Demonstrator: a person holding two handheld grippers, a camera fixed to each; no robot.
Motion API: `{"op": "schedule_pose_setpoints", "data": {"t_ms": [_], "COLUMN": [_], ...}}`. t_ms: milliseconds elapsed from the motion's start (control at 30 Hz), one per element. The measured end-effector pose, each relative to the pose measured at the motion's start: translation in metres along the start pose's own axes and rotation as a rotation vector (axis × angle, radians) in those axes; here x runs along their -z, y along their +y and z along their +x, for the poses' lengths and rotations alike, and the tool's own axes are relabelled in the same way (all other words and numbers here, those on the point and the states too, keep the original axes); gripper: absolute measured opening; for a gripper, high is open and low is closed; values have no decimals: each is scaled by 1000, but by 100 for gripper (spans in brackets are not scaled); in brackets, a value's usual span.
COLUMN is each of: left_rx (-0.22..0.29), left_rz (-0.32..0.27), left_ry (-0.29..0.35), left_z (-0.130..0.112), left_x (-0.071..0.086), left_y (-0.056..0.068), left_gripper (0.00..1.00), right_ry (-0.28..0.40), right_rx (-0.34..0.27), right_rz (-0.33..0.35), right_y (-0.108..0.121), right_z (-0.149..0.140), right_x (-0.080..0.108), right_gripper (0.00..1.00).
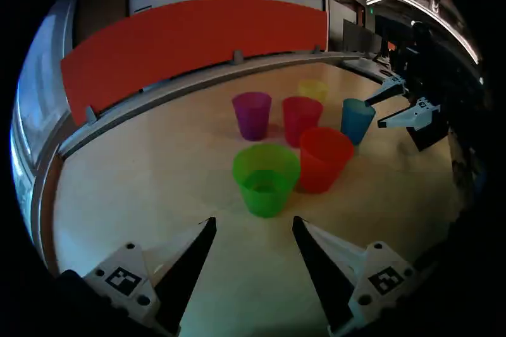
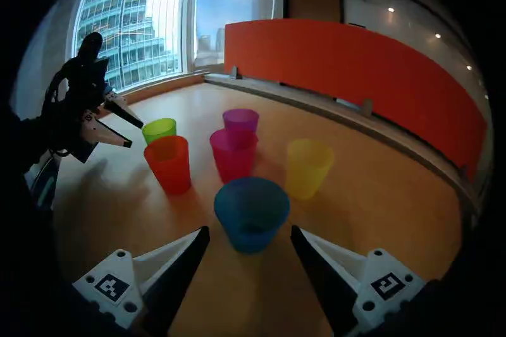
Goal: Pour water
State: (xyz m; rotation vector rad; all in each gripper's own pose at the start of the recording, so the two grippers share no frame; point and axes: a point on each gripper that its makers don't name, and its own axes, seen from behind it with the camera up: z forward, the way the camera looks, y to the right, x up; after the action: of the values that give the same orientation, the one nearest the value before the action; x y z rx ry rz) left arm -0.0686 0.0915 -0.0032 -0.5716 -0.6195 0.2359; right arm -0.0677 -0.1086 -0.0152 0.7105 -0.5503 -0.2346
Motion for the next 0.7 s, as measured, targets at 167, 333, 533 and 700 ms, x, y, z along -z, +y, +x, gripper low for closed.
{"op": "schedule_pose_setpoints", "data": {"t_ms": [167,333,533,700], "left_rx": [38,92,130,129], "left_rz": [40,106,153,193], "left_ry": [54,127,209,269], "left_z": [5,13,25,37], "left_x": [15,33,52,60], "left_y": [-3,-11,-14,-17], "left_gripper": [89,89,89,89], "right_ry": [32,71,132,180], "right_rx": [-27,-54,-88,-105], "right_rz": [-32,-72,-122,-164], "right_y": [0,0,4,7], "right_z": [1,4,13,24], "right_x": [18,36,52,62], "right_gripper": [100,100,100,100]}}
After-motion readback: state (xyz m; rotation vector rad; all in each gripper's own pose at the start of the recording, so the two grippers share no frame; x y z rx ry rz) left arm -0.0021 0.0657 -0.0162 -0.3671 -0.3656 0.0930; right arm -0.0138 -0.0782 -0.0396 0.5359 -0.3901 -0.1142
